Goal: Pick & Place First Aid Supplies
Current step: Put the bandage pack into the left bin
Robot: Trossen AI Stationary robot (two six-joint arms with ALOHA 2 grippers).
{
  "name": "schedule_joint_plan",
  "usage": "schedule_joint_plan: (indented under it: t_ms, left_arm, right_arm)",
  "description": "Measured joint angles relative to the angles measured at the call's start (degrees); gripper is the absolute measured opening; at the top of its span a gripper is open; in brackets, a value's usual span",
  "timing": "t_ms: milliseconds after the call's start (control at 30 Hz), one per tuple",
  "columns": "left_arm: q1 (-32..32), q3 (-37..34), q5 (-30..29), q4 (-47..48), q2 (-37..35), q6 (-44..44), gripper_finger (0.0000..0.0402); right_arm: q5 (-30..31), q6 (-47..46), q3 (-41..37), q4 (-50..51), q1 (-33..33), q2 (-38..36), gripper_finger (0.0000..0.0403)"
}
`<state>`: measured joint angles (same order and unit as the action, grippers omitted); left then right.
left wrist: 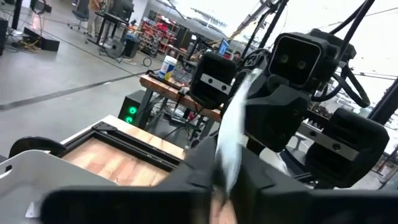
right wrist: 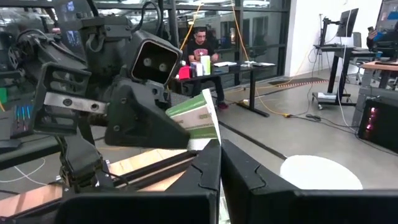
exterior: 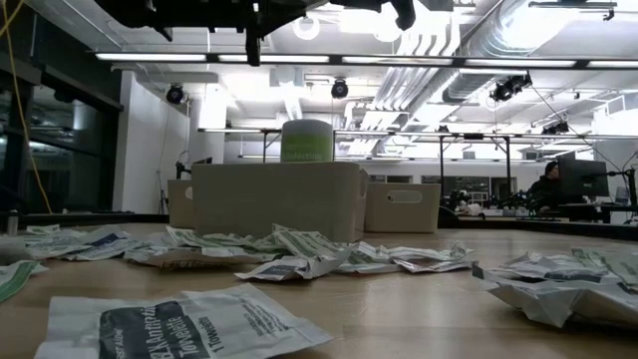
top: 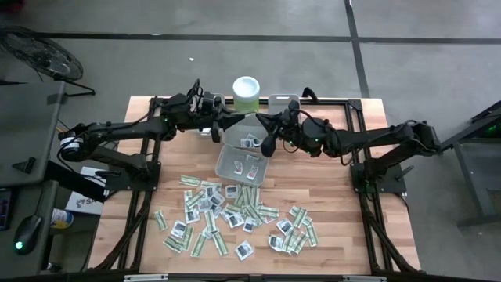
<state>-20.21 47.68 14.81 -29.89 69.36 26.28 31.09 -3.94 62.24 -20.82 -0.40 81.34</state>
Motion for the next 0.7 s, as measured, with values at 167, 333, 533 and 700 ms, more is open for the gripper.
schedule_joint_plan:
  t_ms: [167, 333, 533, 700]
  left_arm:
    - [0.0, 0.0, -0.1, 0.0, 0.0, -0.5, 0.0012]
    - [0.0, 0.0, 0.0, 0.9, 0.0, -1.0, 0.0004]
    - [0.0, 0.1, -1.4, 3.1, 0.0, -2.0, 0.0002]
    - [-0.2, 0.1, -4.8, 7.3, -0.2, -2.8, 0.0001]
  right_arm:
    - [0.0, -0.1, 0.0, 1.9, 0.0, 0.0, 0.0]
    - [0.0, 0.0, 0.0, 3.0, 0.0, 0.0, 0.0001]
    - [0.1, -1.1, 0.0, 3.1, -0.1, -0.1, 0.0051]
    - [0.0, -7.7, 0.0, 7.0, -1.8, -2.1, 0.0132]
